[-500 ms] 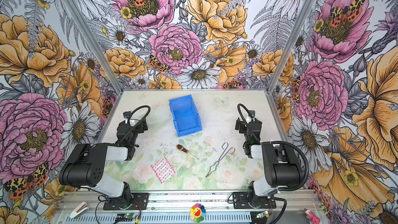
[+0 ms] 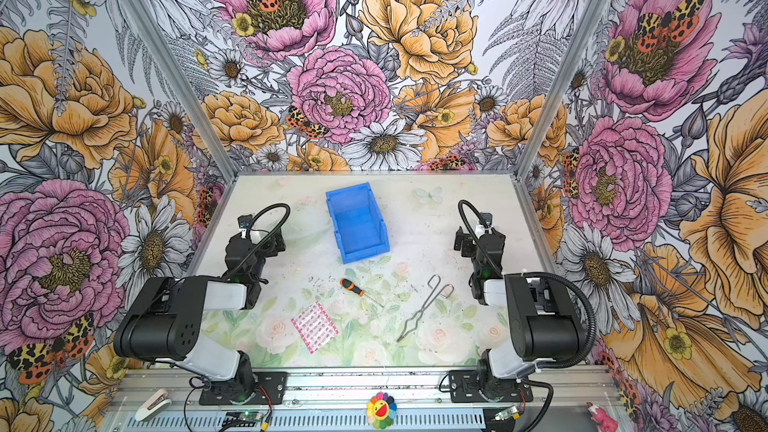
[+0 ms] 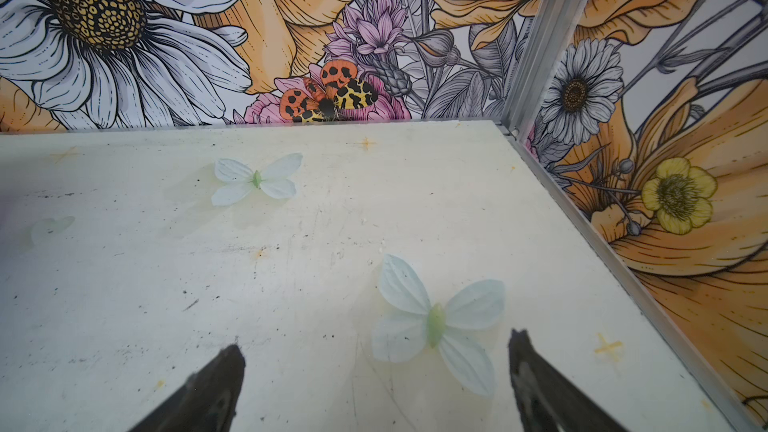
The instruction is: Put the screwdriver in the bin
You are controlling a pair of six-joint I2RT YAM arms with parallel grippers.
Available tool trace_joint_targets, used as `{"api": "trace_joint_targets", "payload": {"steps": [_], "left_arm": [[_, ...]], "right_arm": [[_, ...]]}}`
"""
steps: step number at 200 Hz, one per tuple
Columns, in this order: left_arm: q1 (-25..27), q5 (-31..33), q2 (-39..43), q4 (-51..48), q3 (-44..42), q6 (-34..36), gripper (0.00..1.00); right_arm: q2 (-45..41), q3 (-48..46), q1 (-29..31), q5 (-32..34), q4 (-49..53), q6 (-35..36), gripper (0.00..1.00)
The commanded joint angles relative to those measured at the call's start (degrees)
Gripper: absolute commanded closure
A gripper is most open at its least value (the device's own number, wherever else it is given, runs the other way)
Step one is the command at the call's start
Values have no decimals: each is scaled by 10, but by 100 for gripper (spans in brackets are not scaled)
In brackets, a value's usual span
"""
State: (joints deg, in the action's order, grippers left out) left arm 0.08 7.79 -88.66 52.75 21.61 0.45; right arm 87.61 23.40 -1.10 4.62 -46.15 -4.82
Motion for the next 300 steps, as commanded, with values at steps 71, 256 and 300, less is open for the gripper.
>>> {"api": "trace_joint_targets", "payload": {"steps": [71,256,300], "left_arm": [[0,-16,0,3,2,4,1],[-3,29,54,-23,-7,-15,1],[-4,37,132,-108,-13,-28,1]], "right_arm": [[2,-3,0,-6,-19,7,0],[-22,17,5,-1,38,12,1],[-64,20,11,8,80,14,0]]}}
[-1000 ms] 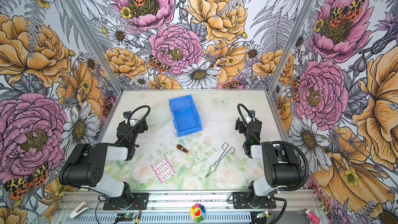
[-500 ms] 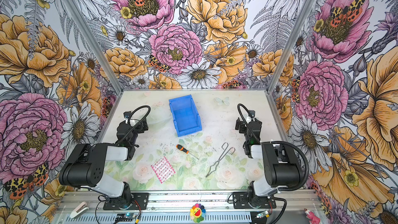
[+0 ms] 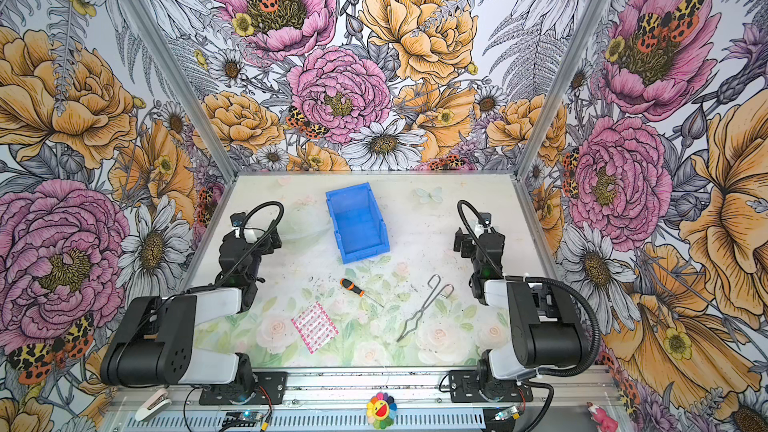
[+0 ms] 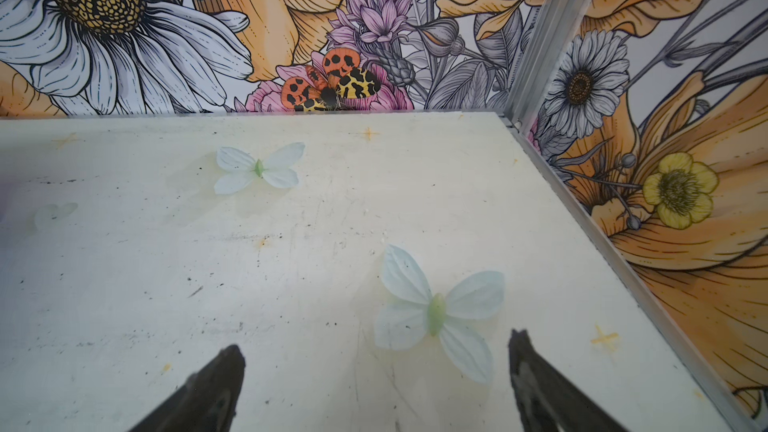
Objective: Put the screwdriver in the bin
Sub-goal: 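Move the right gripper toward the orange-handled screwdriver while the left arm also advances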
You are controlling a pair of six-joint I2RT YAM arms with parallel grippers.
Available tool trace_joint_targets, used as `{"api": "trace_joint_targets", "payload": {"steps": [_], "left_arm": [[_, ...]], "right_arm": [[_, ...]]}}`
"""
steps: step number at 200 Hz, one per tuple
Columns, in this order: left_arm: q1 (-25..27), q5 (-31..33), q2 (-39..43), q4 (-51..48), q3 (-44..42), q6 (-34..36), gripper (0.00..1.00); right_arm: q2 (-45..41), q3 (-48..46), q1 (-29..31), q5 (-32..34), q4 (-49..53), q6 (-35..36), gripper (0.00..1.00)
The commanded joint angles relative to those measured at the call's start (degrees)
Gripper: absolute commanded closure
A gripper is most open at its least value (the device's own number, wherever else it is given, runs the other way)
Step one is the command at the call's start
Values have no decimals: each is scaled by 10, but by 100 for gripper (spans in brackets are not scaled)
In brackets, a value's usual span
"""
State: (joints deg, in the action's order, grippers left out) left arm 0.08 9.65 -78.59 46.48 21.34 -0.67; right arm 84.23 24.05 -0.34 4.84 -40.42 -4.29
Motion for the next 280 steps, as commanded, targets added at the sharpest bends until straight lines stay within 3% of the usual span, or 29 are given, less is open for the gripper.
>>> {"api": "trace_joint_targets", "payload": {"steps": [1,68,113,143,191,222,257,280], "left_arm": [[-4,19,33,-47,-11,-17,1],[35,54,116,-176,15,11,1],[96,81,176,-245,27,43,1],[119,61,203,-292,38,41,1],[135,27,256,-412,74,-11,1],[145,-31,276,-485,121,-55,1],[215,-41,279,-531,151,-52,1],[280,4,292,-558,153,-81,1]], "right_arm": [[-31,13,3,5,24,8,0],[-118,7,17,0,112,2,1],[-206,79,47,68,352,-86,0],[-246,117,103,97,475,-94,1],[-343,119,212,134,498,-100,0],[-350,141,260,132,519,-92,0],[-318,178,288,96,550,-112,1],[-280,201,296,68,572,-120,0]]}}
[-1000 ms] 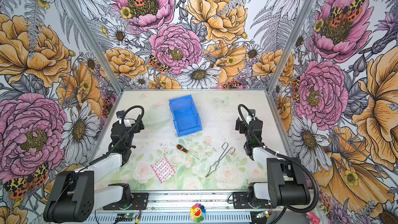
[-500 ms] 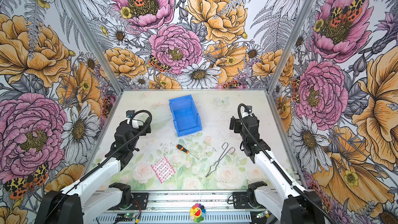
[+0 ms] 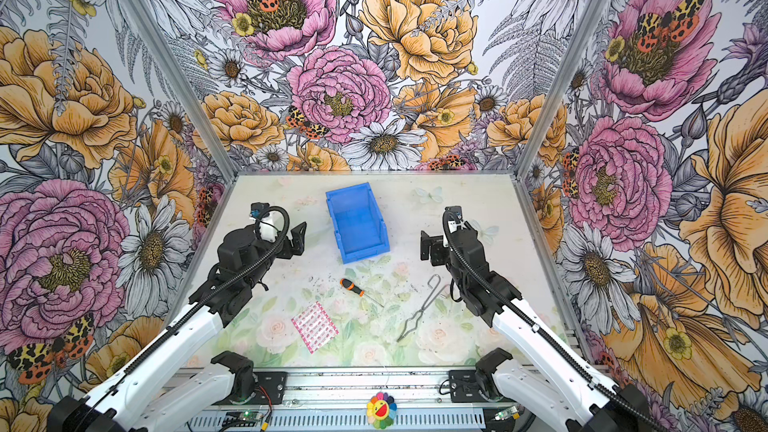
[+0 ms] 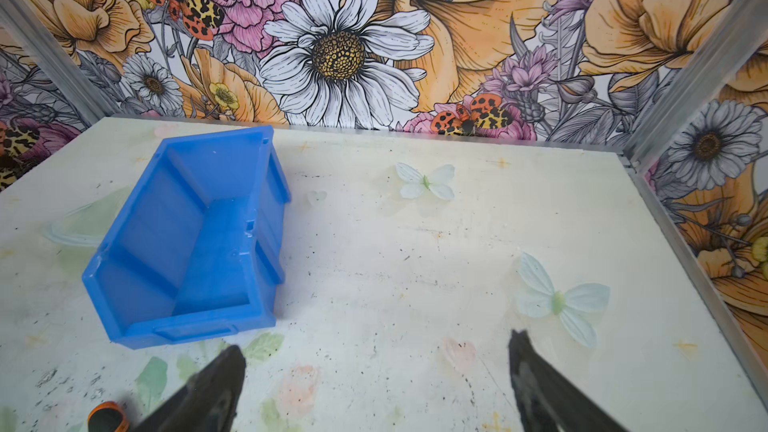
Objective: Put the screwdriver in the bin
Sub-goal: 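Move the right gripper toward the orange-handled screwdriver while the left arm also advances, then lower the right gripper over the screwdriver handle and close on it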
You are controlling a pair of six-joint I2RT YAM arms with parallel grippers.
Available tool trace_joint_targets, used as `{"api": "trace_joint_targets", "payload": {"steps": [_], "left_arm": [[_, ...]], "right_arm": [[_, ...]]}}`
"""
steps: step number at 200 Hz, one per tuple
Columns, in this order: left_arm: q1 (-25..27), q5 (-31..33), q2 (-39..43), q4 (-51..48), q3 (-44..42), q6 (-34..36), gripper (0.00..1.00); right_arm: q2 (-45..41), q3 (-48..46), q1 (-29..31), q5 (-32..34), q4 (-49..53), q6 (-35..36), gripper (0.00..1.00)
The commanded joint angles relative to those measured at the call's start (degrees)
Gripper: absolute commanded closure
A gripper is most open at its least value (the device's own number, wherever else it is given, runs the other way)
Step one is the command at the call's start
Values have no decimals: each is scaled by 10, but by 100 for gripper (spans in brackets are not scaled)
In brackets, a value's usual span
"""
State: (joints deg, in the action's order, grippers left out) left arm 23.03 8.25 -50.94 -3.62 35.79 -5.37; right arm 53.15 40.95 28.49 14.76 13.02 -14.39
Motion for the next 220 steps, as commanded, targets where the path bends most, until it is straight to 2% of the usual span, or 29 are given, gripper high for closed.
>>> {"api": "trace_joint_targets", "payload": {"steps": [1,41,72,117,145,183,190,220], "left_arm": [[54,20,17,-58,8,-35,1],[192,128,30,-106,14,-109,1],[231,97,11,-143,20,-210,1],[323,194,16,-169,-3,-316,1],[333,209,38,-192,-24,-362,1],[334,179,23,-241,-32,-379,1],[334,173,22,-249,-36,-384,1],[334,146,33,-251,-58,-404,1]], "right_arm": [[32,34,8,-32,40,-20,1],[91,65,22,-63,105,-37,1],[132,71,41,-111,143,-35,0],[143,54,82,-176,137,-19,1],[172,63,124,-188,137,7,1],[238,90,166,-229,137,39,1],[251,97,189,-235,137,45,0],[297,127,222,-219,136,51,1]]}}
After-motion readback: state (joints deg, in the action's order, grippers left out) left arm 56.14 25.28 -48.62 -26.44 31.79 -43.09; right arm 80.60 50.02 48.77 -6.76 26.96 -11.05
